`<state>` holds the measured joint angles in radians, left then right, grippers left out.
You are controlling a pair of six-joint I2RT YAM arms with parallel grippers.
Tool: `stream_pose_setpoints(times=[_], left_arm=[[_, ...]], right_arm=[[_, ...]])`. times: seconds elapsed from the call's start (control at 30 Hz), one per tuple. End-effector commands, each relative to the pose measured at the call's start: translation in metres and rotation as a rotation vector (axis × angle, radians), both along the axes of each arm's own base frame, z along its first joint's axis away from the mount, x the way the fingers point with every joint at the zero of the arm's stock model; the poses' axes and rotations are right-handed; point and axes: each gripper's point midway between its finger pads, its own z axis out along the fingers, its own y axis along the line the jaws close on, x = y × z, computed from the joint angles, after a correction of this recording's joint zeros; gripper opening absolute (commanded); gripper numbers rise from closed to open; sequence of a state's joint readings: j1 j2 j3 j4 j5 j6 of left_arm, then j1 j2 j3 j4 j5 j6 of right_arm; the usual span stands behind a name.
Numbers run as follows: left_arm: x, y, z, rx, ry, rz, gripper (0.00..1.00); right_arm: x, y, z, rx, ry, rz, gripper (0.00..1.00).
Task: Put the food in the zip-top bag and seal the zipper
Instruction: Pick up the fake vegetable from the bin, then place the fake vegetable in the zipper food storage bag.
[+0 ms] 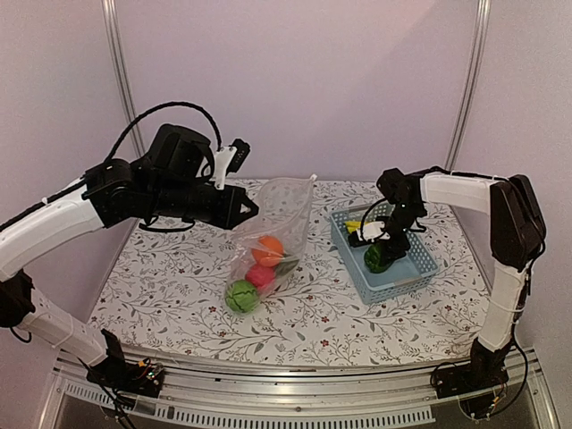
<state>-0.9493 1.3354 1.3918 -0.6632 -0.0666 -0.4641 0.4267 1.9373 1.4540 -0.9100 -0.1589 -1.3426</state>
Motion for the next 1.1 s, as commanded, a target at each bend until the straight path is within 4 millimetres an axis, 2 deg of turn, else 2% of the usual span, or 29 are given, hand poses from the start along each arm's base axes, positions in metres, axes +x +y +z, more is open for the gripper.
stream_pose_setpoints(times=[0.0,0.13,0.27,0.33,0.43,0.6,0.7,0.77,0.93,1.07], left_arm=[[-0.001,-0.012,0.006,-0.006,-0.020,-0.038,0.00],[0.001,-0.015,0.007,0.001,-0.026,-0.047,0.00],[0.000,-0.014,0.011,0.000,-0.030,-0.047,0.00],[0.001,-0.012,0.010,0.004,-0.030,-0.041,0.00],[0.000,-0.011,0.006,0.011,-0.022,-0.036,0.00],[-0.002,-0.008,0.004,0.008,-0.012,-0.027,0.00],[-0.002,-0.006,0.003,0.005,-0.007,-0.019,0.00],[-0.003,-0.005,0.004,0.001,-0.006,-0.014,0.00],[-0.002,-0.002,0.004,0.003,-0.010,-0.003,0.00],[-0.002,-0.004,0.005,-0.004,-0.009,-0.008,0.00]], right_arm=[[-0.003,0.014,0.052,0.116,-0.052,-0.062,0.45],[-0.019,0.036,0.120,0.329,-0.063,-0.104,0.41],[-0.044,0.065,0.211,0.632,-0.040,-0.097,0.41],[-0.059,0.078,0.249,0.774,-0.003,-0.067,0.40],[-0.074,0.093,0.298,0.945,0.037,-0.043,0.39],[-0.092,0.104,0.363,1.156,0.083,0.021,0.38],[-0.101,0.109,0.382,1.210,0.170,0.034,0.38],[-0.101,0.116,0.384,1.223,0.225,0.032,0.38],[-0.109,0.141,0.375,1.213,0.289,0.053,0.36],[-0.118,0.171,0.365,1.187,0.302,0.088,0.35]])
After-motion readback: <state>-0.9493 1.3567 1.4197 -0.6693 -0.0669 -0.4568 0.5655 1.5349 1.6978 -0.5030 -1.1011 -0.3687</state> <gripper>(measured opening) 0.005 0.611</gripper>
